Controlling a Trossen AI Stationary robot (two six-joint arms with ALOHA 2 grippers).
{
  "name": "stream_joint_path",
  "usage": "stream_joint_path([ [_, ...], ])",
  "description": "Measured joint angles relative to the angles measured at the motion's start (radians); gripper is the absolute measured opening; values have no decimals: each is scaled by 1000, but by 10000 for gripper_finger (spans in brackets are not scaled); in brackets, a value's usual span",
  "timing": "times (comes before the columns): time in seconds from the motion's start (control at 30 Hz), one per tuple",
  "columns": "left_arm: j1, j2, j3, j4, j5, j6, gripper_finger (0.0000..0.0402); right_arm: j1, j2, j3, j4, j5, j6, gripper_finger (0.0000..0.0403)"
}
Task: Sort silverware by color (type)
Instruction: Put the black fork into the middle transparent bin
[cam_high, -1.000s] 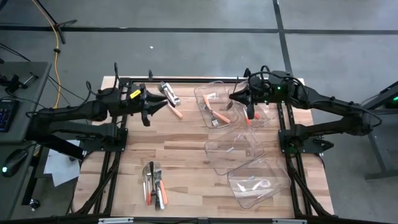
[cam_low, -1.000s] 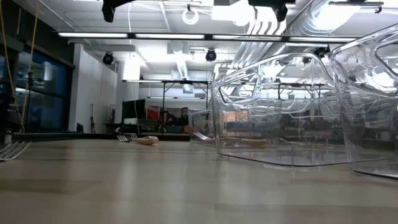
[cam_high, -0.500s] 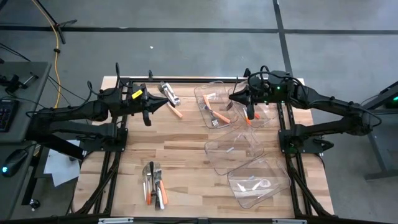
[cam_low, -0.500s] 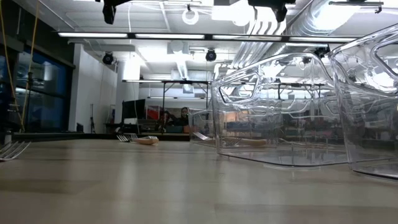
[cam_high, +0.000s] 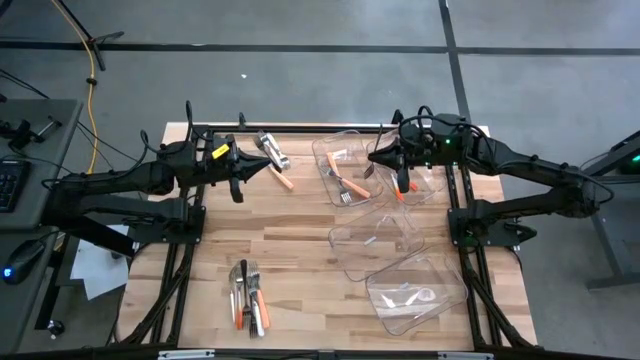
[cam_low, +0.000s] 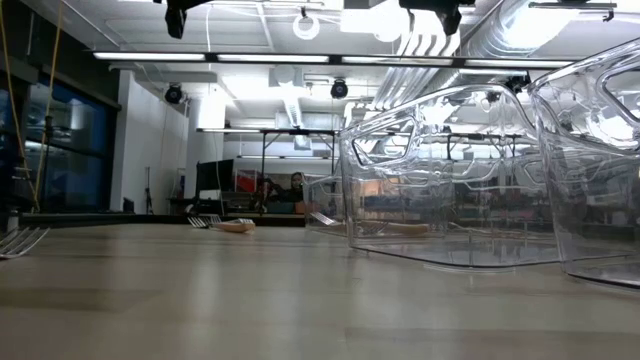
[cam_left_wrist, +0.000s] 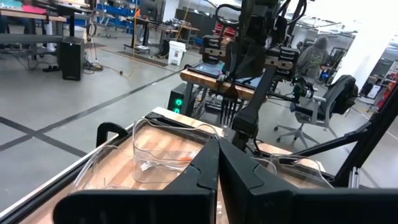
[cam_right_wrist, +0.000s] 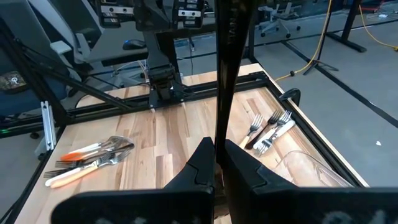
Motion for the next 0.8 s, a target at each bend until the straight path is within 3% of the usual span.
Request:
stream_joint_path([
  [0.8,0,0,0,-1,-1,3,0,0,1,0,0,-60,7,0],
])
